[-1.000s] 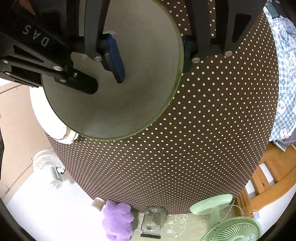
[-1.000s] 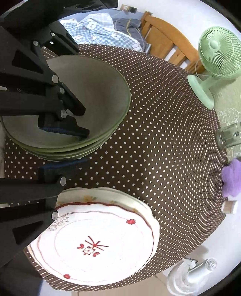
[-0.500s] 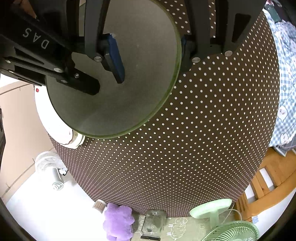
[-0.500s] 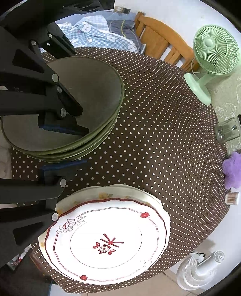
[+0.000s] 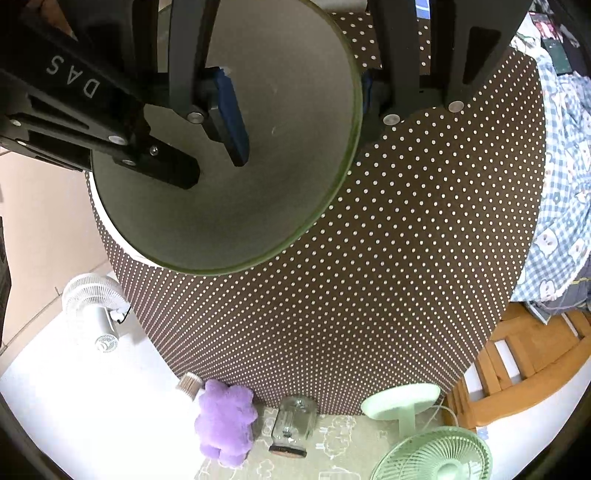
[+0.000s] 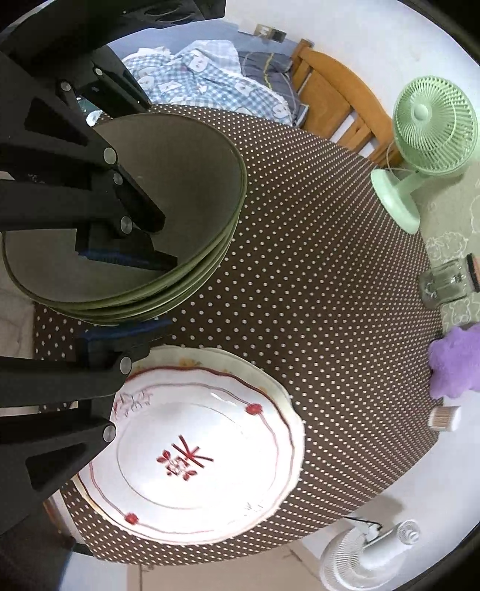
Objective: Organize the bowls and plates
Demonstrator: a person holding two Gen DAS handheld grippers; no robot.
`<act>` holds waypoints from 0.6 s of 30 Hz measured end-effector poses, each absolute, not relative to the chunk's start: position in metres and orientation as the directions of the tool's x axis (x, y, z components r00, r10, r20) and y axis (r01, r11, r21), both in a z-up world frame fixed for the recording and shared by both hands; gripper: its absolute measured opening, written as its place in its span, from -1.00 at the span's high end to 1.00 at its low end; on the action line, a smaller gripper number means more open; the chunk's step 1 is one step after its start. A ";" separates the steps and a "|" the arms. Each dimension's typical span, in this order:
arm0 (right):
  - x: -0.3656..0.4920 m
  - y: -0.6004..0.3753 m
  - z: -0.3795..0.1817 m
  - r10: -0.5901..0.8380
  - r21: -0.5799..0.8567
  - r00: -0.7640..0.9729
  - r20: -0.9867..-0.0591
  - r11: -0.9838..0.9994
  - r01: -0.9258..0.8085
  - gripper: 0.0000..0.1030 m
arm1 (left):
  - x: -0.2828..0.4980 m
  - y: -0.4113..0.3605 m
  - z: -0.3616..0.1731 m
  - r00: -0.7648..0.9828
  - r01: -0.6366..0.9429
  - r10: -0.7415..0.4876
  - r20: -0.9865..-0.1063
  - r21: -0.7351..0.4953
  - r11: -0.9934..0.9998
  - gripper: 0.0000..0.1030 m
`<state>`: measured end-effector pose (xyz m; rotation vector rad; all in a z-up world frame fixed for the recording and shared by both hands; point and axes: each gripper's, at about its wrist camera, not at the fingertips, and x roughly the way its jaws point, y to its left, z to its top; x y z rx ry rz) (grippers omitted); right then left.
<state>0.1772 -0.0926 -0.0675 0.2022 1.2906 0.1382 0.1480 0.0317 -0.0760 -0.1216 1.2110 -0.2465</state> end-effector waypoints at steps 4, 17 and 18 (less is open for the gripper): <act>0.177 -0.102 -0.058 0.228 0.237 0.283 -0.932 0.972 -0.002 0.41 | 0.149 0.022 -0.067 0.348 0.117 -0.238 -0.907 -0.210 0.971 0.04; 0.170 -0.134 -0.035 0.231 0.240 0.325 -0.917 0.971 -0.012 0.41 | 0.151 -0.015 -0.049 0.387 0.123 -0.232 -0.893 -0.199 0.972 0.04; 0.170 -0.138 -0.034 0.231 0.241 0.327 -0.917 0.971 -0.011 0.41 | 0.151 -0.019 -0.049 0.388 0.126 -0.232 -0.892 -0.198 0.972 0.04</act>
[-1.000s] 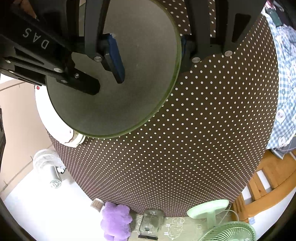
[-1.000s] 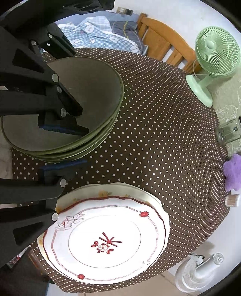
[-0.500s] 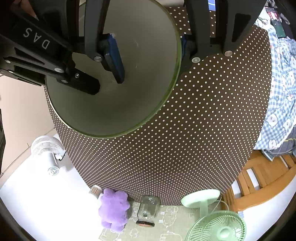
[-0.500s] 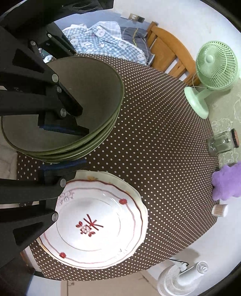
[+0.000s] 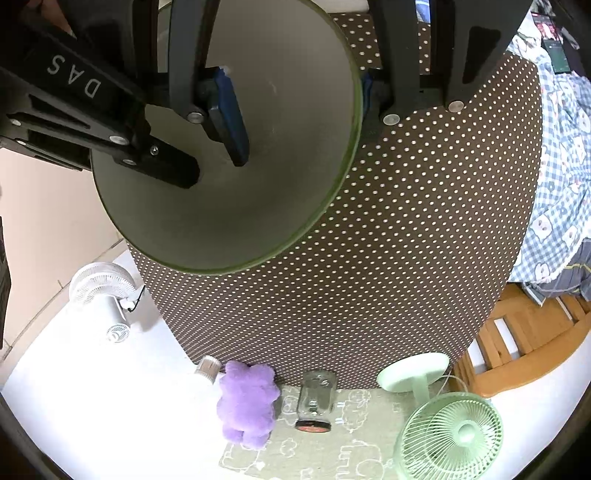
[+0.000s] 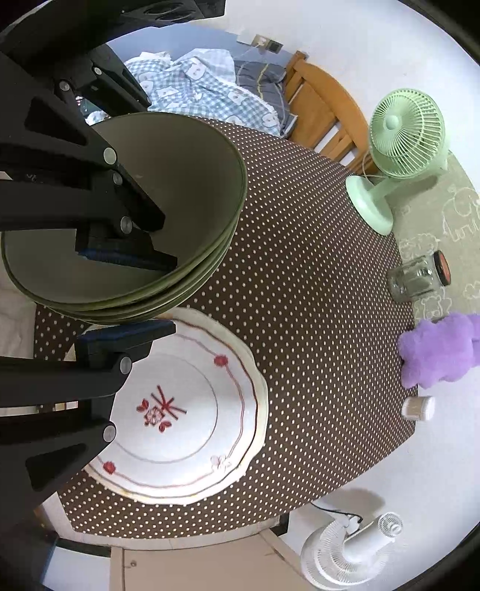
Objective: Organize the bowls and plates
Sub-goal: 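Carry the bowl stack with both grippers over the white plate stack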
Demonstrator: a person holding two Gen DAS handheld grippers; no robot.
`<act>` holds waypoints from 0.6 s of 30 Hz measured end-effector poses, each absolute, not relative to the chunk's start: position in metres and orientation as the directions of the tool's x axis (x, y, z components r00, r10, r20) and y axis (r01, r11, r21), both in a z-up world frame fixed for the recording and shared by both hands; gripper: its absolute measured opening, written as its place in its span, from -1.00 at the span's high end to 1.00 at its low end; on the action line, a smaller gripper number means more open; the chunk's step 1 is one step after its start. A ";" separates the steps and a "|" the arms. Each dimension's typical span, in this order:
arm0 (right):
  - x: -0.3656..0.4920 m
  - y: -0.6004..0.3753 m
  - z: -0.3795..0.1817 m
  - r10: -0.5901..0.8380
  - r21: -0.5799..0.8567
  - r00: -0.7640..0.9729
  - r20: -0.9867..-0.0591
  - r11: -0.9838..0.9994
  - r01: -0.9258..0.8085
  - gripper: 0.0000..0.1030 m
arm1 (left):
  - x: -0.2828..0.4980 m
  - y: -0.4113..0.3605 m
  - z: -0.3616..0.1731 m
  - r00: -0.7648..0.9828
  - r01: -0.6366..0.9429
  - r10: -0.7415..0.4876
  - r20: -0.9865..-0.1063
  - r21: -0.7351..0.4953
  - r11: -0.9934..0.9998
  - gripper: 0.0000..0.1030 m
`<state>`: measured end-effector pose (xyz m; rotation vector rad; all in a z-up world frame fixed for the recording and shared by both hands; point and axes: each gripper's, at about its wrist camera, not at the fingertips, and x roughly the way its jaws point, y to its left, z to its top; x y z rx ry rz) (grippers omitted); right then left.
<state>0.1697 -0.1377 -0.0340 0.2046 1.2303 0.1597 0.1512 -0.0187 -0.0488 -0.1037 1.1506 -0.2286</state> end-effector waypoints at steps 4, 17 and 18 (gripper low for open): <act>0.166 -0.153 -0.032 0.225 0.238 0.333 -0.916 0.971 -0.004 0.41 | 0.149 -0.032 -0.048 0.389 0.132 -0.238 -0.890 -0.202 0.970 0.04; 0.164 -0.206 -0.030 0.202 0.226 0.335 -0.920 0.974 0.033 0.41 | 0.156 -0.088 -0.053 0.370 0.161 -0.262 -0.891 -0.216 0.963 0.04; 0.164 -0.211 -0.030 0.201 0.226 0.334 -0.921 0.974 0.035 0.41 | 0.157 -0.091 -0.054 0.368 0.164 -0.263 -0.892 -0.217 0.962 0.04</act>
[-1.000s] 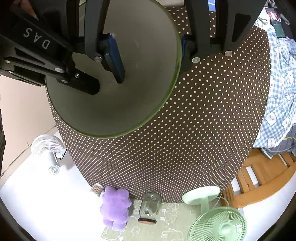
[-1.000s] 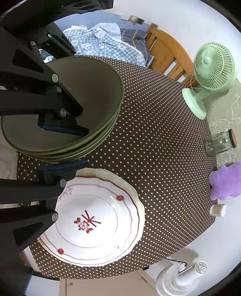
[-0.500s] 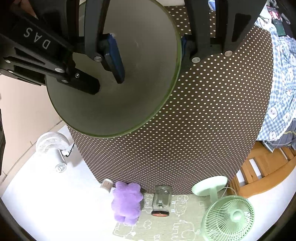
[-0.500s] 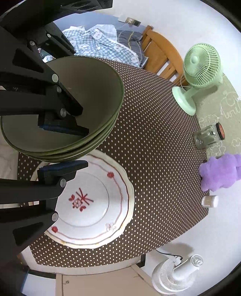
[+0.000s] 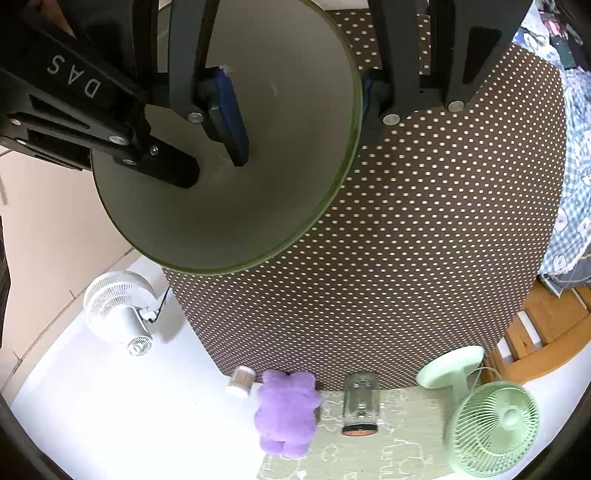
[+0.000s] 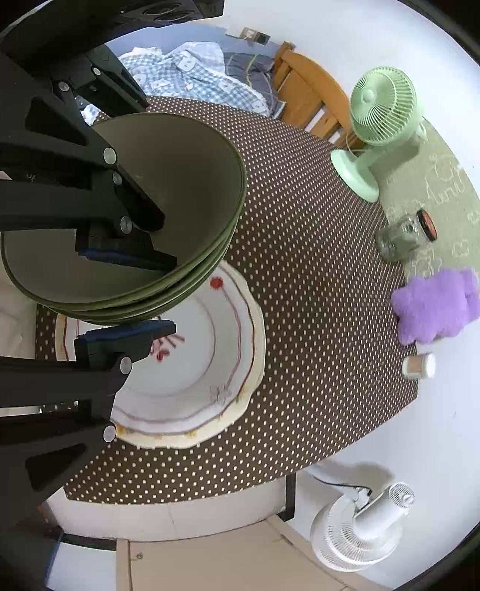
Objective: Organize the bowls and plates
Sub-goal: 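Carry the bowl stack with both grippers over the white plate stack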
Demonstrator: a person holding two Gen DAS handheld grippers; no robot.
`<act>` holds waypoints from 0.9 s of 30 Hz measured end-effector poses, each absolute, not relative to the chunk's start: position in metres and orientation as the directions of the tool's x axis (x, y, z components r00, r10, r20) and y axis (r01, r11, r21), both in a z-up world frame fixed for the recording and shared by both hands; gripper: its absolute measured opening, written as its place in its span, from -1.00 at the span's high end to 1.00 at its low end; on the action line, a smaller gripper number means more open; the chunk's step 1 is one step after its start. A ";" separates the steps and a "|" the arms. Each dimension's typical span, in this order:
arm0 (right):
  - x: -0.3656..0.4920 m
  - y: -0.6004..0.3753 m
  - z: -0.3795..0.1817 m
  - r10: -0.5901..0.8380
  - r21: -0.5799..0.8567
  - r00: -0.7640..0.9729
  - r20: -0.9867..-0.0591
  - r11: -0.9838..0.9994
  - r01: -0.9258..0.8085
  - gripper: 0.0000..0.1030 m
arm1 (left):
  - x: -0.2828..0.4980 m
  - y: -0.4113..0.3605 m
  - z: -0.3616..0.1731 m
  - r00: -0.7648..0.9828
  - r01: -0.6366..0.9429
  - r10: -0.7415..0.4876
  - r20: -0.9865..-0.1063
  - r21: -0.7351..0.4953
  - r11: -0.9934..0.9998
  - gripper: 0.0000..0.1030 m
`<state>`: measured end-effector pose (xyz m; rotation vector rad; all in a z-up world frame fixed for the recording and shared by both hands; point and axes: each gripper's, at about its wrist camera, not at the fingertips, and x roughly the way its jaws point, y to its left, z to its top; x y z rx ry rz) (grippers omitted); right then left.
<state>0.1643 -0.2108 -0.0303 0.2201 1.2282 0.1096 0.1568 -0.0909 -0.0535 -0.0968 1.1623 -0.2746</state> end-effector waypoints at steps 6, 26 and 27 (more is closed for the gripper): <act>0.163 -0.233 -0.035 0.192 0.222 0.320 -0.928 0.973 0.058 0.41 | 0.160 -0.113 -0.062 0.341 0.176 -0.268 -0.901 -0.218 0.960 0.04; 0.179 -0.275 -0.065 0.185 0.214 0.243 -0.952 0.972 0.096 0.41 | 0.195 -0.167 -0.095 0.256 0.158 -0.260 -0.931 -0.225 0.961 0.05; 0.181 -0.275 -0.066 0.185 0.213 0.241 -0.953 0.972 0.096 0.41 | 0.197 -0.169 -0.096 0.254 0.155 -0.259 -0.932 -0.225 0.962 0.05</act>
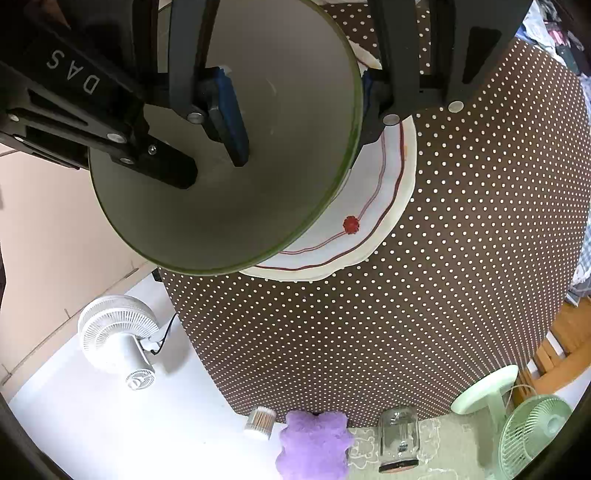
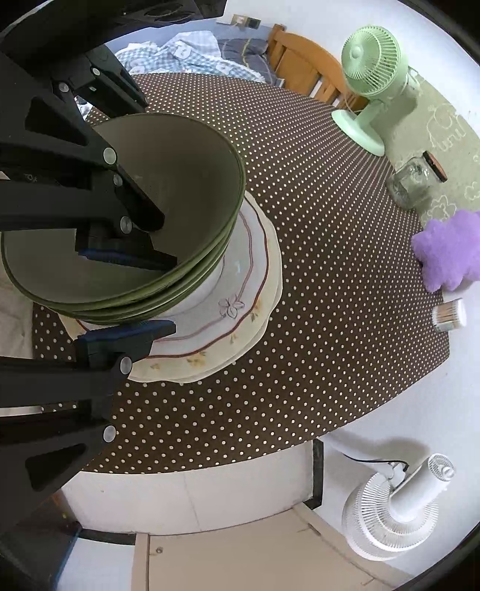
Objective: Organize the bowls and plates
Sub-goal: 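Carry the bowl stack with both grippers over the white plate stack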
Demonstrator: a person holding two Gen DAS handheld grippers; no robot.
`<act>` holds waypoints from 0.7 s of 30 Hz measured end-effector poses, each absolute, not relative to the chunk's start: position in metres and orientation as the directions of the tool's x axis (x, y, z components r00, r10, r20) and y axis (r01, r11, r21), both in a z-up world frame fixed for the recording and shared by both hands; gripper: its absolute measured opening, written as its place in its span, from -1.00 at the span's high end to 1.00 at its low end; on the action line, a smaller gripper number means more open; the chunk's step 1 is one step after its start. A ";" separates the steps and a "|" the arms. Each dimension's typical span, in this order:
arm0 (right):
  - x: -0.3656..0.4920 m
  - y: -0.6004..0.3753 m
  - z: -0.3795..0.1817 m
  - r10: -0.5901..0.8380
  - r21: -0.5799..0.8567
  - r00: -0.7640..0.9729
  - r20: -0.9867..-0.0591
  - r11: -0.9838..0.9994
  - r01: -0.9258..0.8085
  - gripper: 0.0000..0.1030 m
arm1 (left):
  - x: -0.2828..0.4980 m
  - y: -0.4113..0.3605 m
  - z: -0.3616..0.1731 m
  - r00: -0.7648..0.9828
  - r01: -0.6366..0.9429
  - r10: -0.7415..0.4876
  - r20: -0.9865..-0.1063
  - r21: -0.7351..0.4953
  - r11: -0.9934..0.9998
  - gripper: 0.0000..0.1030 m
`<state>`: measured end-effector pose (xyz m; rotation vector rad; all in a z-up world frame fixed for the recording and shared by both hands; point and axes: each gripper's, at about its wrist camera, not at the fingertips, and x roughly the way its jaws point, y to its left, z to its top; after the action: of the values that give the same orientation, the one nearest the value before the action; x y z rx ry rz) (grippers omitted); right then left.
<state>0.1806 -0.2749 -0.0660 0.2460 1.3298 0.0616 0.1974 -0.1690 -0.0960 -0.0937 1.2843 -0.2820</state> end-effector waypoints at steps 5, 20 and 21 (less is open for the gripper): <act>0.188 -0.278 -0.070 0.177 0.204 0.240 -0.955 0.974 0.094 0.41 | 0.204 -0.179 -0.099 0.265 0.155 -0.247 -0.932 -0.212 0.965 0.07; 0.194 -0.276 -0.074 0.174 0.196 0.260 -0.950 0.978 0.064 0.38 | 0.201 -0.179 -0.106 0.288 0.142 -0.197 -0.937 -0.162 0.977 0.03; 0.194 -0.277 -0.075 0.178 0.201 0.261 -0.949 0.978 0.063 0.38 | 0.199 -0.180 -0.106 0.288 0.147 -0.193 -0.938 -0.156 0.977 0.03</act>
<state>0.1938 -0.2769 -0.0751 0.2138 1.3074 0.0792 0.1990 -0.1795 -0.1060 -0.0418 1.2585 -0.2270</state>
